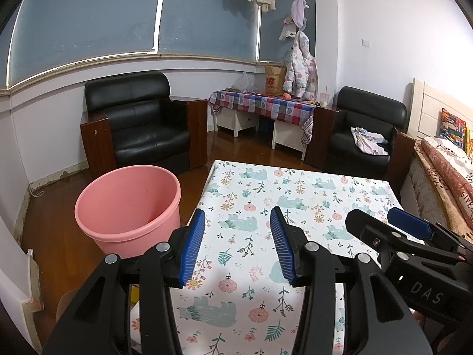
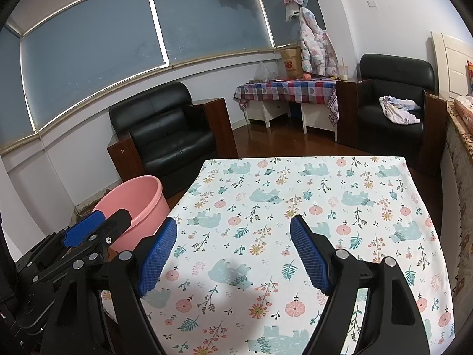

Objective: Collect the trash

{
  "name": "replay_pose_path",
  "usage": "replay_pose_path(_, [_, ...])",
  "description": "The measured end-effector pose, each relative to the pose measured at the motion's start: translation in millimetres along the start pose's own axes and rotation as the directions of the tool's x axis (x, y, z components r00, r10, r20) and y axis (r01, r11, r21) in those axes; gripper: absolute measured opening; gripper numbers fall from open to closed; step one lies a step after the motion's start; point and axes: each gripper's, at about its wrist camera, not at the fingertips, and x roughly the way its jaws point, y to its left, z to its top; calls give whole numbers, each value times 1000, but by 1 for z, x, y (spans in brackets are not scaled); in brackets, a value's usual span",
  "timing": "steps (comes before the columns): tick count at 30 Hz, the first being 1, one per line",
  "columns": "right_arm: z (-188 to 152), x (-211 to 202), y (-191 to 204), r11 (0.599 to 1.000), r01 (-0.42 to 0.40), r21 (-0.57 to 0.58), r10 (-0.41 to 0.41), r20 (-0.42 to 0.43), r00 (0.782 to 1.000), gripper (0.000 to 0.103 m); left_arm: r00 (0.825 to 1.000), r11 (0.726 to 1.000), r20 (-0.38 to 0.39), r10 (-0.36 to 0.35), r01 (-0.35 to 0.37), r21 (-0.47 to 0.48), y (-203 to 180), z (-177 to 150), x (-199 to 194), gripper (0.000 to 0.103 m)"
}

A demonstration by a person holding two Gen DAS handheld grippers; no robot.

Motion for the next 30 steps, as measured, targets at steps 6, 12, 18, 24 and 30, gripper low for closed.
replay_pose_path(6, [-1, 2, -2, 1000, 2, 3, -2, -4, 1000, 78, 1000, 1000, -9, 0, 0, 0, 0, -2, 3, 47])
replay_pose_path(12, [-1, 5, -6, 1000, 6, 8, -6, -11, 1000, 78, 1000, 1000, -30, -7, 7, -1, 1, -6, 6, 47])
replay_pose_path(18, [1, 11, -14, 1000, 17, 25, -16, -27, 1000, 78, 998, 1000, -52, -18, 19, 17, -3, -6, 12, 47])
replay_pose_path(24, [-2, 22, -31, 997, 60, 51, -57, -64, 996, 78, 993, 996, -101, -62, 67, 53, -14, -3, 28, 47])
replay_pose_path(30, [-1, 41, -65, 983, 162, 86, -150, -131, 980, 78, 976, 980, -171, -136, 158, 121, -41, -5, 56, 47])
